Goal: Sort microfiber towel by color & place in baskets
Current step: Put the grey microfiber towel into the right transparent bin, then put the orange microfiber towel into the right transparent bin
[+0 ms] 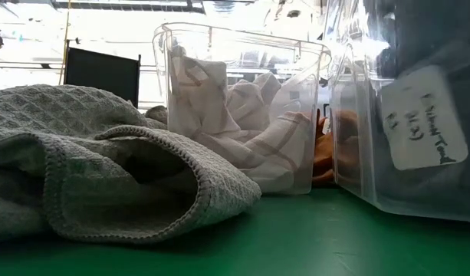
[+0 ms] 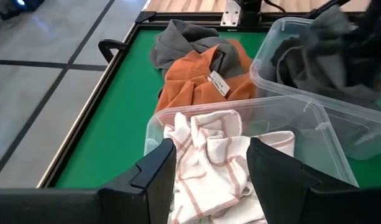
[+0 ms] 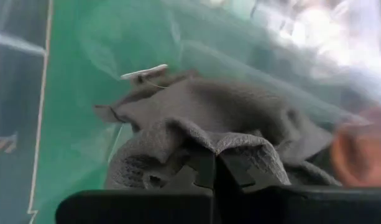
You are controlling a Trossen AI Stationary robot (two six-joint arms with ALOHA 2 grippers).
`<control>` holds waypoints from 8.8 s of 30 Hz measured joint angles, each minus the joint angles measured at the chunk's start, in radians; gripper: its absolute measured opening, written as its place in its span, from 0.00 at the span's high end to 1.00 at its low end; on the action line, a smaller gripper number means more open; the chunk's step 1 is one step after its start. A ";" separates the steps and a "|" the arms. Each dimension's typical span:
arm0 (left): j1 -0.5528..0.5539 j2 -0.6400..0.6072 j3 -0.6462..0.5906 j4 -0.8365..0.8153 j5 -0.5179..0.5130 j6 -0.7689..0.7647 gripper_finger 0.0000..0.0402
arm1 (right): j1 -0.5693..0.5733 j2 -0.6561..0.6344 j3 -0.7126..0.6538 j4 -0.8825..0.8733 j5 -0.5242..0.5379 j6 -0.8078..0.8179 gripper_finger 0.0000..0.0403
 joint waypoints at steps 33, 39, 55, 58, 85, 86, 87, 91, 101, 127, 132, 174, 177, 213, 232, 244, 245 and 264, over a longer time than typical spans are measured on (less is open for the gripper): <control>-0.009 0.000 0.000 0.052 0.000 -0.017 0.53 | -0.005 -0.013 0.432 -0.507 0.236 0.119 0.41; -0.009 0.000 0.000 0.049 0.000 -0.009 0.53 | -0.175 -0.065 0.401 -0.538 0.267 -0.003 0.46; -0.011 0.000 0.000 0.012 0.000 -0.009 0.53 | -0.776 -0.250 -0.070 -0.212 0.051 -0.275 0.44; -0.011 0.000 0.000 0.012 0.000 -0.012 0.53 | -0.854 -0.237 -0.123 -0.146 -0.028 -0.285 0.44; -0.011 0.000 -0.001 -0.058 0.000 -0.110 0.53 | -0.777 -0.295 -0.048 -0.205 -0.187 -0.388 0.96; -0.011 0.000 -0.001 -0.057 0.000 -0.109 0.53 | -0.762 -0.324 -0.032 -0.203 -0.187 -0.384 0.96; -0.011 0.000 -0.001 -0.056 0.000 -0.105 0.53 | -0.747 -0.356 -0.017 -0.199 -0.187 -0.377 0.96; -0.012 0.000 -0.001 -0.049 0.000 -0.103 0.53 | -0.655 -0.479 0.032 -0.127 -0.186 -0.367 0.96; -0.012 0.000 -0.001 -0.043 0.000 -0.076 0.53 | -0.380 -0.661 0.221 0.157 -0.179 -0.434 0.96; 0.031 0.250 -0.070 0.566 0.148 0.429 0.53 | 0.061 -0.421 0.285 0.294 0.039 -0.330 0.94; 0.032 0.255 -0.070 0.538 0.166 0.410 0.53 | 0.067 -0.345 0.284 0.003 0.186 -0.085 0.92; -0.016 0.012 -0.067 0.319 0.185 0.253 0.53 | -0.595 -0.417 -0.063 -0.354 0.066 -0.036 0.27; -0.016 0.012 -0.067 0.297 0.185 0.253 0.53 | -0.702 -0.412 -0.115 -0.298 -0.020 -0.128 0.28; -0.015 0.012 -0.067 0.200 0.086 0.186 0.53 | -0.395 -0.578 0.017 -0.122 -0.230 -0.150 0.95; -0.015 0.011 -0.067 0.215 0.080 0.193 0.53 | 0.003 -0.326 -0.128 -0.024 -0.210 0.202 0.93; -0.015 0.011 -0.067 0.214 0.080 0.216 0.53 | -0.075 -0.040 -0.128 -0.004 -0.210 0.157 0.85; -0.015 0.011 -0.067 0.211 0.080 0.216 0.53 | -0.081 -0.032 -0.128 -0.003 -0.213 0.146 0.82; -0.015 0.011 -0.067 0.178 0.081 0.198 0.53 | -0.117 -0.233 0.094 -0.188 0.057 0.195 0.33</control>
